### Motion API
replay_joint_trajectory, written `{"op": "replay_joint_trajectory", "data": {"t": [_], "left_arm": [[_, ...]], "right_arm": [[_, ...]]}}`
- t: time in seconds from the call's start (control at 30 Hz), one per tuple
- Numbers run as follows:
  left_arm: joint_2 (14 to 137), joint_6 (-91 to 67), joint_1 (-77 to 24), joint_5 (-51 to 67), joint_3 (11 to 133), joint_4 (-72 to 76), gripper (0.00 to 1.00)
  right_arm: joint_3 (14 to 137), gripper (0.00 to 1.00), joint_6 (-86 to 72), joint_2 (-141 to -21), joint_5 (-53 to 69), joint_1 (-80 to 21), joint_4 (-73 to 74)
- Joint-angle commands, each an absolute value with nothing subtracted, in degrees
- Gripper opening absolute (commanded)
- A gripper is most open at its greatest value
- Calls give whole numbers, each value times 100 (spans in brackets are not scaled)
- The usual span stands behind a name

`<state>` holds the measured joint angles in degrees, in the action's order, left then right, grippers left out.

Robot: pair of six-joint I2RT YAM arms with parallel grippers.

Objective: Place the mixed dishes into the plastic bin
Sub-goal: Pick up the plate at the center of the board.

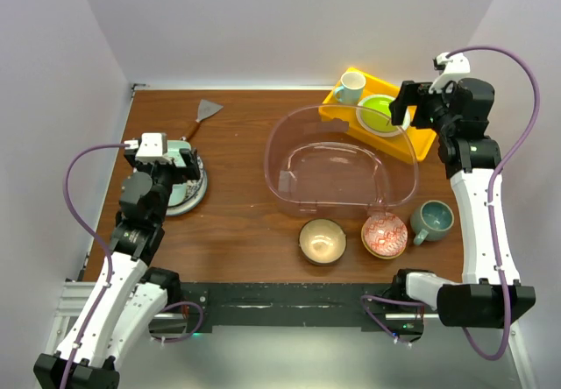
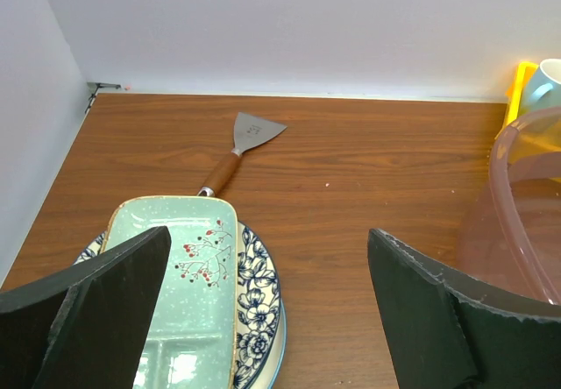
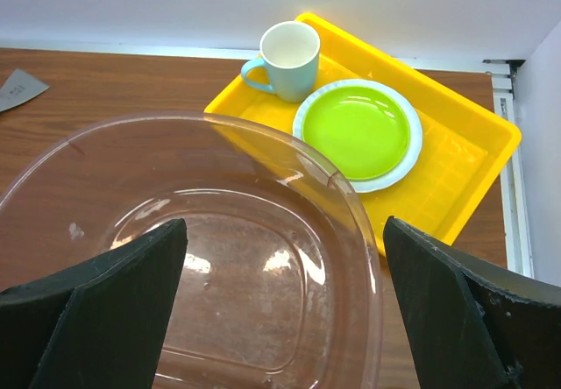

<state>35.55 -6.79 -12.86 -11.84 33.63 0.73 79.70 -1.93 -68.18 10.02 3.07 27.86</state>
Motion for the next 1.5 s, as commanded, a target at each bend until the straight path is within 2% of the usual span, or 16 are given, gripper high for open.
{"op": "replay_joint_trajectory", "data": {"t": [0.0, 0.3, 0.8, 1.17, 1.27, 1.47], "left_arm": [[3498, -650, -1248, -1099, 3524, 299, 100], [3498, -650, -1257, -1107, 3524, 281, 100], [3507, -791, -1257, -827, 3560, 246, 100], [3726, -1792, -1257, -325, 4069, -922, 100], [3998, -2038, -1257, -492, 4175, -1291, 100], [5315, -1969, -1248, -1150, 4604, -1879, 99]], "right_arm": [[8068, 98, -237, -6688, 1133, 334, 2725], [8112, 98, 174, -6706, 1985, 334, 2865], [7920, 98, 2292, -6618, 4991, 273, 3840], [7260, 98, 2408, -6539, 5080, 246, 3595], [7102, 98, 2540, -6504, 5219, 246, 3612], [6513, 98, 2522, -6372, 5423, 264, 3199]]}}
